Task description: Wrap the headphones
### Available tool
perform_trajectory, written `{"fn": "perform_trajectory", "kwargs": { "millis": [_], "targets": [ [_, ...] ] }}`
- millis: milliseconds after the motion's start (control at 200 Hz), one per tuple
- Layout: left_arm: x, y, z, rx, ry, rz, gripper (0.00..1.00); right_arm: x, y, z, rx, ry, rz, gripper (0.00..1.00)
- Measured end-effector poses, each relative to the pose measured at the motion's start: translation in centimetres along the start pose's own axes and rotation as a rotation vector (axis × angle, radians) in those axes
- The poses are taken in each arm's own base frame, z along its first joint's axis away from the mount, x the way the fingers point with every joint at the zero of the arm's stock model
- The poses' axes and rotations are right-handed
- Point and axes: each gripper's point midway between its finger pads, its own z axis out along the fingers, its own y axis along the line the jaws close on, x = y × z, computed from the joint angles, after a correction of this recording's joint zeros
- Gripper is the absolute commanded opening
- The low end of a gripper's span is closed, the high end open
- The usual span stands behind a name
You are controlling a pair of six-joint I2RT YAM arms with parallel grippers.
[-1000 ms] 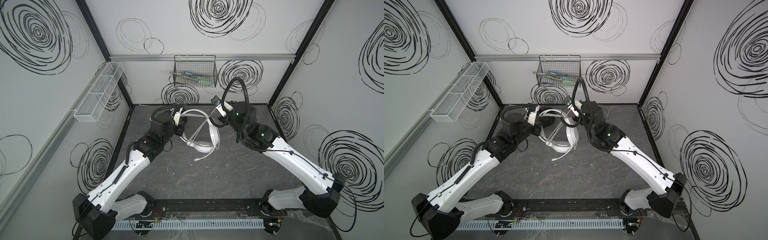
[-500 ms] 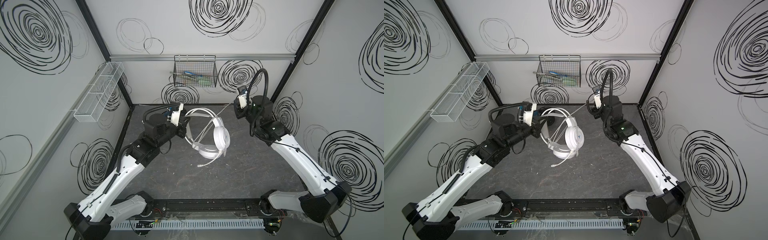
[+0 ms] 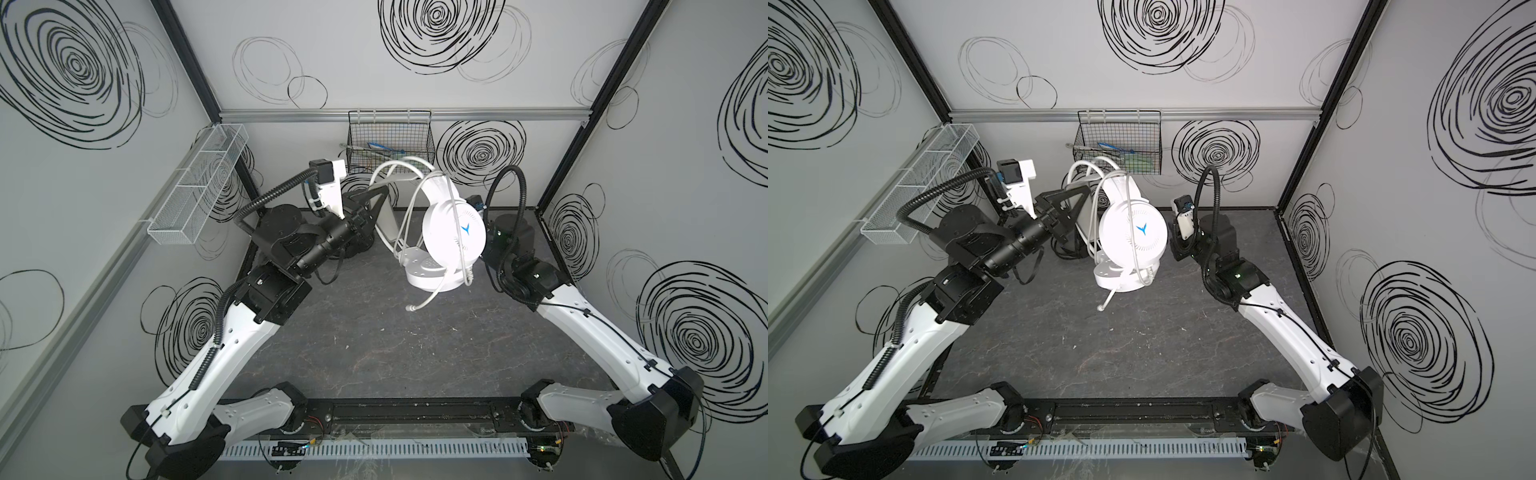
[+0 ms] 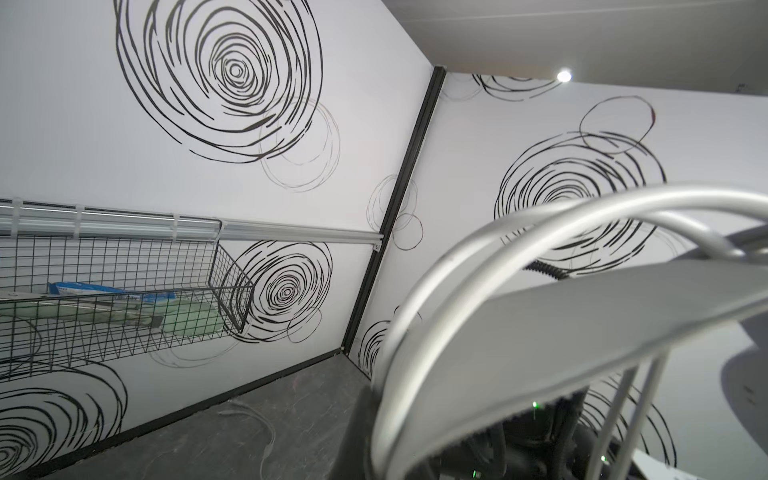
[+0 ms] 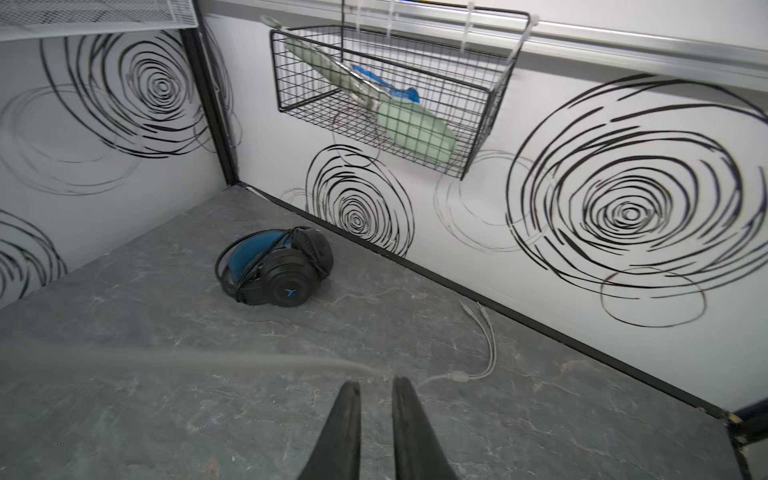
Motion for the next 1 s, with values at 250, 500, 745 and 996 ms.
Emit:
{"fn": "perform_trajectory", "kwargs": {
  "millis": [250, 500, 745, 996],
  "targets": [
    [-1.6, -0.1, 1.6, 0.009, -0.05, -0.084, 0.0, -1.2, 2.7, -0.2, -0.145, -0.071, 0.064, 0.24],
    [-3.6, -0.7, 1.8, 0.014, -0.087, -0.094, 0.0, -2.0, 4.7, -0.4, -0.264, -0.111, 0.113, 0.56],
    [-5.1, -0.9, 1.4, 0.005, -0.123, -0.09, 0.0, -1.5, 6.1, -2.7, -0.359, -0.095, 0.12, 0.76],
    [-4.1, -0.1, 1.6, -0.037, -0.089, -0.095, 0.0, -2.3, 8.0, -6.9, -0.487, -0.113, 0.136, 0.77]
  ]
}}
